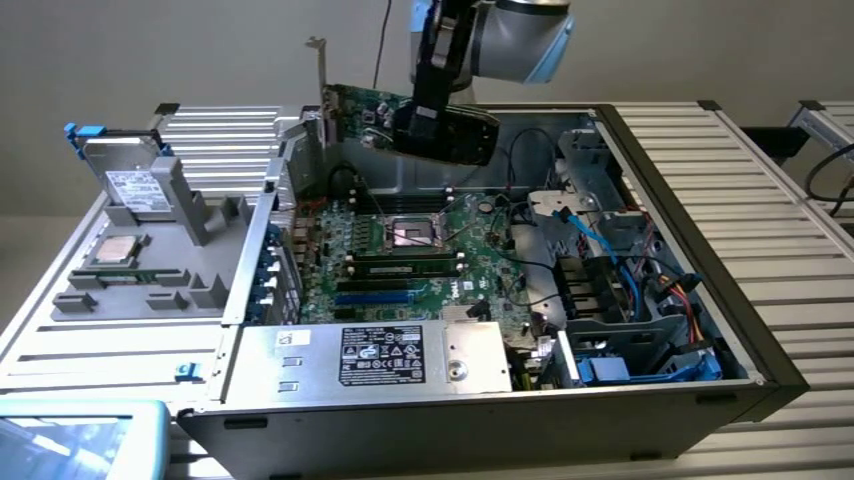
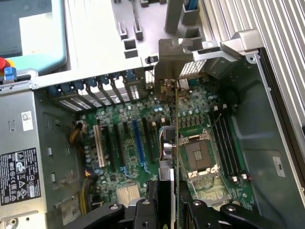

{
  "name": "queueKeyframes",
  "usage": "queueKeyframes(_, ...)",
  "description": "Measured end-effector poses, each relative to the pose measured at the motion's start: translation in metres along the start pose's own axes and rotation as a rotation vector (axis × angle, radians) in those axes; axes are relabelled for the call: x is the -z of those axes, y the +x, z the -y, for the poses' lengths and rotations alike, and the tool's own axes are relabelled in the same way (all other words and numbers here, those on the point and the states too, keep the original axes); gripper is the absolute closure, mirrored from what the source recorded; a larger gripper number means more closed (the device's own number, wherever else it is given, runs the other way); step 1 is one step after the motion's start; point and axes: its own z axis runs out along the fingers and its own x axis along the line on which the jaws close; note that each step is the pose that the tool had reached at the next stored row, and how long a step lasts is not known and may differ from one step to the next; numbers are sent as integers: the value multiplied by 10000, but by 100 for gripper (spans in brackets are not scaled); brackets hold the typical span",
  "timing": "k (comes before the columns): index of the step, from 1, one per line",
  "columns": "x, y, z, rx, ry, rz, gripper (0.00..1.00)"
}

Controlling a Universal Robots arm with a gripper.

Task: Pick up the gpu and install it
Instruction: 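Insert the gpu into the slot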

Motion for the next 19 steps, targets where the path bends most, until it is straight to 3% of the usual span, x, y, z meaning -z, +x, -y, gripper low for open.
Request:
queueKeyframes(14, 0, 0, 0, 2468, -64, -384, 72)
queueKeyframes(19, 0, 0, 0, 2560, -66, -402, 72)
